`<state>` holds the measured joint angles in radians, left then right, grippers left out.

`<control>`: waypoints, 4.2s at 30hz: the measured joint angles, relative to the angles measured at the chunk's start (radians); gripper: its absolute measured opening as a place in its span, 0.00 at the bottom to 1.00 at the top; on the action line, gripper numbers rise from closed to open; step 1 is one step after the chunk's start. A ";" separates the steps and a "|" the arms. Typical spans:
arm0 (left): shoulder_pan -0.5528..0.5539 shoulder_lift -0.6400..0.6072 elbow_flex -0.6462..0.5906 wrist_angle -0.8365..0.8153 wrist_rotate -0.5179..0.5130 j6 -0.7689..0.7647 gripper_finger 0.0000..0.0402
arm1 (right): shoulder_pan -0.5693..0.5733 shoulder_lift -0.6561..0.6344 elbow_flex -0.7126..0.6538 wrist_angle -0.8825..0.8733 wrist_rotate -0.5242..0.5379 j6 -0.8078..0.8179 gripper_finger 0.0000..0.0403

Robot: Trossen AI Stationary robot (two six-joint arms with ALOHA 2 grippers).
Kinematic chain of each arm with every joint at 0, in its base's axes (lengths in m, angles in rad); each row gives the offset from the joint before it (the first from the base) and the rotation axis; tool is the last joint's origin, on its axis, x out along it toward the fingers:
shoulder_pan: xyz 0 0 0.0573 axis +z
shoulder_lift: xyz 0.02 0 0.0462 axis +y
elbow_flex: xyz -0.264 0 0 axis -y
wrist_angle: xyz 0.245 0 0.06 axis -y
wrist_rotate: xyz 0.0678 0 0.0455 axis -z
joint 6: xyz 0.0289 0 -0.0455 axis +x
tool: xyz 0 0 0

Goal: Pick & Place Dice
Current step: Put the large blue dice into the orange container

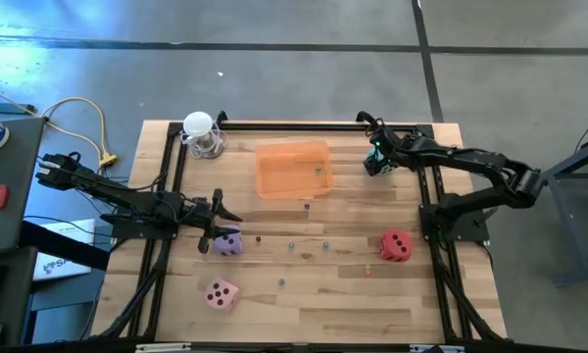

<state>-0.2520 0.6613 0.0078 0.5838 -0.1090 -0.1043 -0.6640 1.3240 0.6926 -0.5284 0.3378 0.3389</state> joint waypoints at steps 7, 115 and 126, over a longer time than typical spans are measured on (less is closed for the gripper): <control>0.000 0.000 0.000 0.000 0.000 0.000 0.36 | 0.001 0.002 -0.002 -0.003 0.012 0.018 0.94; 0.000 0.000 0.000 -0.008 0.000 0.000 0.36 | 0.129 0.030 0.000 -0.043 0.121 0.341 0.99; 0.000 0.000 0.000 -0.010 0.000 0.000 0.36 | 0.114 0.119 0.000 -0.024 0.136 0.329 0.98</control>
<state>-0.2516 0.6613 0.0078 0.5743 -0.1089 -0.1047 -0.5499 1.4429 0.6922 -0.5524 0.4736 0.6680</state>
